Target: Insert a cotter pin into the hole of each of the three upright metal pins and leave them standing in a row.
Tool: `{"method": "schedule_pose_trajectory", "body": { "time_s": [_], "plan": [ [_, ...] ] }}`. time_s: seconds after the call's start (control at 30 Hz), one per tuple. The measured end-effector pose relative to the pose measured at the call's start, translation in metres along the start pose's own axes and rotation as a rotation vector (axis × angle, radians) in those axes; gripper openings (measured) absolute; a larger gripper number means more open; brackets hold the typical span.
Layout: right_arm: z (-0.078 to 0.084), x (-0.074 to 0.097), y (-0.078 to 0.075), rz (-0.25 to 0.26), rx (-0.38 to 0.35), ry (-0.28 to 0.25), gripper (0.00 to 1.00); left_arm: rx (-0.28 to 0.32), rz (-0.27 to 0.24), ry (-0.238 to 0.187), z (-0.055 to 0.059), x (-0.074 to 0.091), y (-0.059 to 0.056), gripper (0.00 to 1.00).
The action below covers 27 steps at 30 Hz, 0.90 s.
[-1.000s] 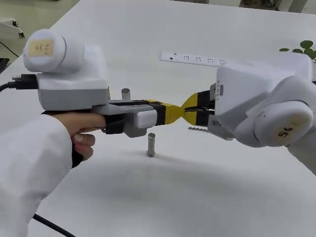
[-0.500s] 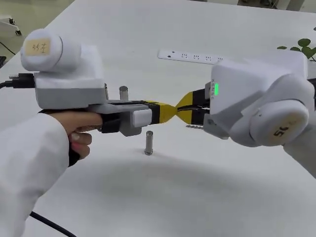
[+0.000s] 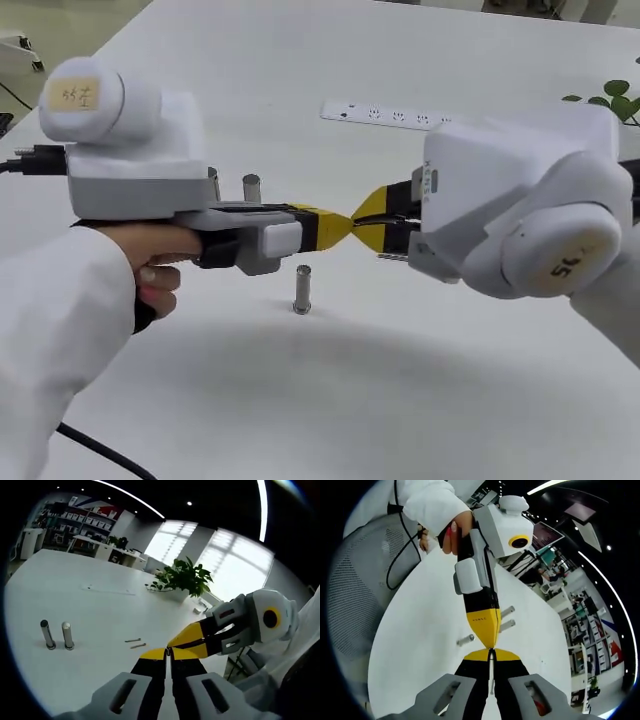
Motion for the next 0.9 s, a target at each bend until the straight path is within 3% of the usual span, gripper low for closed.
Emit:
{"method": "schedule_pose_trajectory", "body": {
  "time_s": [0.2, 0.37, 0.9],
  "plan": [
    [-0.0013, 0.0, 0.0001, 0.001, 0.0, -0.004, 0.0, 0.054, 0.006, 0.008, -0.0012, 0.0016, 0.0026, 0.0],
    [-0.0019, 0.0006, -0.0007, 0.0, -0.004, -0.014, 0.0, 0.032, 0.007, 0.001, -0.0021, 0.0031, 0.0022, 0.0],
    [0.0018, -0.0004, 0.0003, 0.0, -0.006, -0.02, 0.02, 0.037, -0.011, -0.004, -0.0004, 0.0059, 0.0025, 0.0]
  ]
}}
Point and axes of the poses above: the centre of the closed fingertips' face, and the gripper's own axes: x roughly backward along the fingers, y roughly to its left, z roughly out of its underside, the point moved 10 cm from there along x, roughly backward along the fingers, and after that the axes turned 3 degrees about -z, right-handed, at the moved point
